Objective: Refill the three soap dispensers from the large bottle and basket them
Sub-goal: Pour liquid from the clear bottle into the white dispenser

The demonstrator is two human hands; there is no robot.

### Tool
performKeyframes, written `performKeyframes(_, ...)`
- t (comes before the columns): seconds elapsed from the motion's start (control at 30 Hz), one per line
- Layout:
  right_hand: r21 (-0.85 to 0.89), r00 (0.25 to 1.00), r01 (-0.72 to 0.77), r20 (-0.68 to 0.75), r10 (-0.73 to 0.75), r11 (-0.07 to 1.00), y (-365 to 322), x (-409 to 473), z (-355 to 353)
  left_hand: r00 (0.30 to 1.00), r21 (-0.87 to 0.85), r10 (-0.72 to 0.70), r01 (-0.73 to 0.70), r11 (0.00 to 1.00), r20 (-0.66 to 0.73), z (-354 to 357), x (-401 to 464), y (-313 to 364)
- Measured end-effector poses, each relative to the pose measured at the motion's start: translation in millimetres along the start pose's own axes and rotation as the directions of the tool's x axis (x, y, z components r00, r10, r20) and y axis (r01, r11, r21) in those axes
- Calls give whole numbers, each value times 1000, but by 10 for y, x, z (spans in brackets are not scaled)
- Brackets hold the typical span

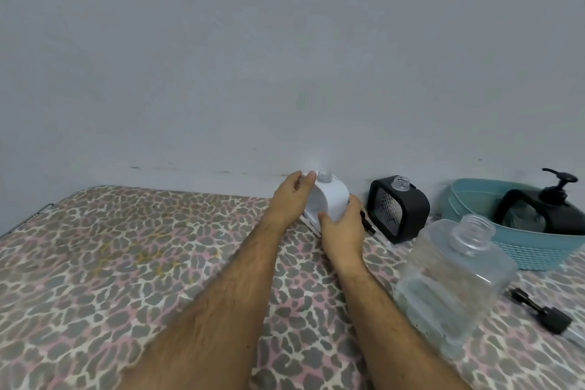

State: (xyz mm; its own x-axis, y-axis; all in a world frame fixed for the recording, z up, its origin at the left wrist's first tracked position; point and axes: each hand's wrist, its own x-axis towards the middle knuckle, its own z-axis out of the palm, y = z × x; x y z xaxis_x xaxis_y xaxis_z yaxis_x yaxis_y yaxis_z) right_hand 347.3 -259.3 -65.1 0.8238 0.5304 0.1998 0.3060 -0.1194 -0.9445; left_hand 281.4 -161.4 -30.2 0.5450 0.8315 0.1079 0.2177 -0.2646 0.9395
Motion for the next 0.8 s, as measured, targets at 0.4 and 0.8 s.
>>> performKeyframes(0.4,112,991,120,49,-126,986,-484,-452,-339,980,-123,99,-121,985,-174,-370,-572,248)
performKeyframes(0.8,181,937,80,321,-136,980,-619,-1476,-857,983,-261,70,-113,959,-168,-722,-2028,154)
